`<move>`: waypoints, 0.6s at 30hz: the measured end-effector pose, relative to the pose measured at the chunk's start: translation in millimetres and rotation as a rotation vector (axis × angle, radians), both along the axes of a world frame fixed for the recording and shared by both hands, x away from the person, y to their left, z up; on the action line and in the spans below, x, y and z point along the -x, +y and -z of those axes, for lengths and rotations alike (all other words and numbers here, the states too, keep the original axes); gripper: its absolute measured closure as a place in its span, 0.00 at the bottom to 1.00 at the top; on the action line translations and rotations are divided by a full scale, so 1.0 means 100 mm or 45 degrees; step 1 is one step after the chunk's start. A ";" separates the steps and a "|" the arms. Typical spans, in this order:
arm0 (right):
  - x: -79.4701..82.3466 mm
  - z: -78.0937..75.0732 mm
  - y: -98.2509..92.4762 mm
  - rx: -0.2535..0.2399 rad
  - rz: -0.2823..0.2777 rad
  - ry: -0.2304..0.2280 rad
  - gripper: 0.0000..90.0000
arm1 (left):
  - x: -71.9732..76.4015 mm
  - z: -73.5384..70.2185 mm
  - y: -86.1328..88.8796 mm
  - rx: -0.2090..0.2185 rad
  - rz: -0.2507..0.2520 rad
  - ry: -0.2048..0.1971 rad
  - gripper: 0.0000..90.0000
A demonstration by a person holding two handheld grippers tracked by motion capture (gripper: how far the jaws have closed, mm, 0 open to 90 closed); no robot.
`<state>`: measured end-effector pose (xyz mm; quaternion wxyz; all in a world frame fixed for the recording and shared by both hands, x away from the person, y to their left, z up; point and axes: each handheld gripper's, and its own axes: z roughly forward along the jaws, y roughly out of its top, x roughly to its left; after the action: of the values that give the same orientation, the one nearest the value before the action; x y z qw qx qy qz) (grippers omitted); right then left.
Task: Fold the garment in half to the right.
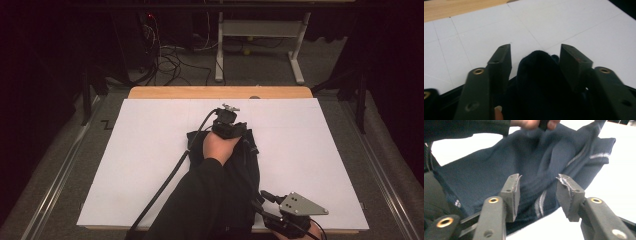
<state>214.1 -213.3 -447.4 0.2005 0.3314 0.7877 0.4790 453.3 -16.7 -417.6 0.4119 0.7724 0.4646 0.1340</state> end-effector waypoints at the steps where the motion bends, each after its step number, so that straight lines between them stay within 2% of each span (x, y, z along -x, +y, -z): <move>1: 0.00 -0.02 -0.01 -0.016 -0.001 -0.005 0.59 | 0.03 -0.02 0.02 0.020 0.005 -0.012 0.41; 3: 0.00 -0.04 -0.03 -0.032 0.005 -0.013 0.58 | 0.08 -0.06 0.07 0.037 0.029 -0.027 0.38; 5: -0.01 -0.05 -0.04 -0.041 0.006 -0.018 0.57 | 0.14 -0.08 0.15 0.029 0.050 -0.041 0.34; 10: -0.01 -0.06 -0.05 -0.041 0.014 -0.030 0.57 | 0.31 -0.11 0.47 0.080 0.087 -0.077 0.26; 14: -0.02 -0.05 -0.02 -0.024 0.015 -0.033 0.58 | 0.46 -0.07 0.78 0.096 0.091 -0.093 0.19; 16: -0.02 -0.05 -0.01 -0.019 0.013 -0.029 0.58 | 0.54 -0.01 0.97 0.125 0.093 -0.087 0.16; 18: -0.03 -0.04 -0.01 -0.013 0.014 -0.031 0.58 | 0.61 0.04 1.12 0.124 0.091 -0.103 0.14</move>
<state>217.2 -214.0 -443.2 0.2108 0.3309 0.7810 0.4859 392.4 95.3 -421.7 0.4717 0.7615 0.4258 0.1276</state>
